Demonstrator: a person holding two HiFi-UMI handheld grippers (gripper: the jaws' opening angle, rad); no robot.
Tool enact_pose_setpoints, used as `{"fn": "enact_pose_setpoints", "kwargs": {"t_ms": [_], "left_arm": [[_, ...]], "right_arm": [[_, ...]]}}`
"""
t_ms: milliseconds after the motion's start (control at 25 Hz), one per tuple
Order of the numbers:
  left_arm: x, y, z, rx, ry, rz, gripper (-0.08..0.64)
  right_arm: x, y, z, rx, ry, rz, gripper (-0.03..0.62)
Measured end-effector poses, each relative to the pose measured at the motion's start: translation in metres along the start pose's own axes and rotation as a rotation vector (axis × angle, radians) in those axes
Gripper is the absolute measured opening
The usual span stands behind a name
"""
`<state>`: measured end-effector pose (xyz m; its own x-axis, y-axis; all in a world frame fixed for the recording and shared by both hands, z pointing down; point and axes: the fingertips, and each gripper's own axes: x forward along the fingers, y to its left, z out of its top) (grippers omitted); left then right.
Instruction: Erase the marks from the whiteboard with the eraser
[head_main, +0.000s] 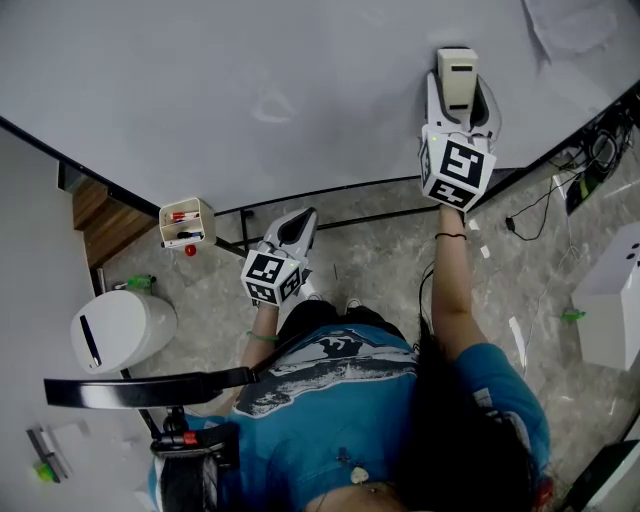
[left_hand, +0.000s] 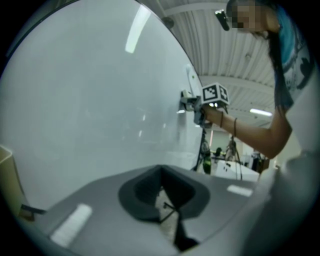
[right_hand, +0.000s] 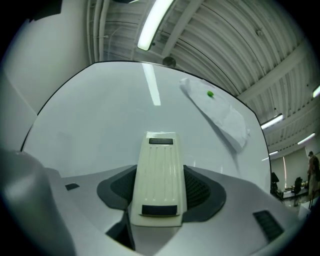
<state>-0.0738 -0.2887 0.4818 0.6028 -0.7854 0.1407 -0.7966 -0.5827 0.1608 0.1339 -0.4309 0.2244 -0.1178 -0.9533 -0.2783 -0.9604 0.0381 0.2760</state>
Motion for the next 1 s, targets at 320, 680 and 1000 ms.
{"fn": "enact_pose_setpoints", "kwargs": {"t_ms": [320, 680, 1000], "left_arm": [[-0.007, 0.001, 0.001, -0.007, -0.013, 0.023, 0.002], [-0.02, 0.008, -0.002, -0.016, -0.015, 0.051, 0.002], [-0.027, 0.011, -0.002, -0.026, -0.021, 0.063, 0.002]], "right_arm": [[-0.019, 0.119, 0.012, -0.017, -0.015, 0.217, 0.264], [-0.039, 0.22, 0.002, -0.074, 0.027, 0.405, 0.263], [-0.05, 0.235, 0.0, -0.061, 0.028, 0.484, 0.263]]}}
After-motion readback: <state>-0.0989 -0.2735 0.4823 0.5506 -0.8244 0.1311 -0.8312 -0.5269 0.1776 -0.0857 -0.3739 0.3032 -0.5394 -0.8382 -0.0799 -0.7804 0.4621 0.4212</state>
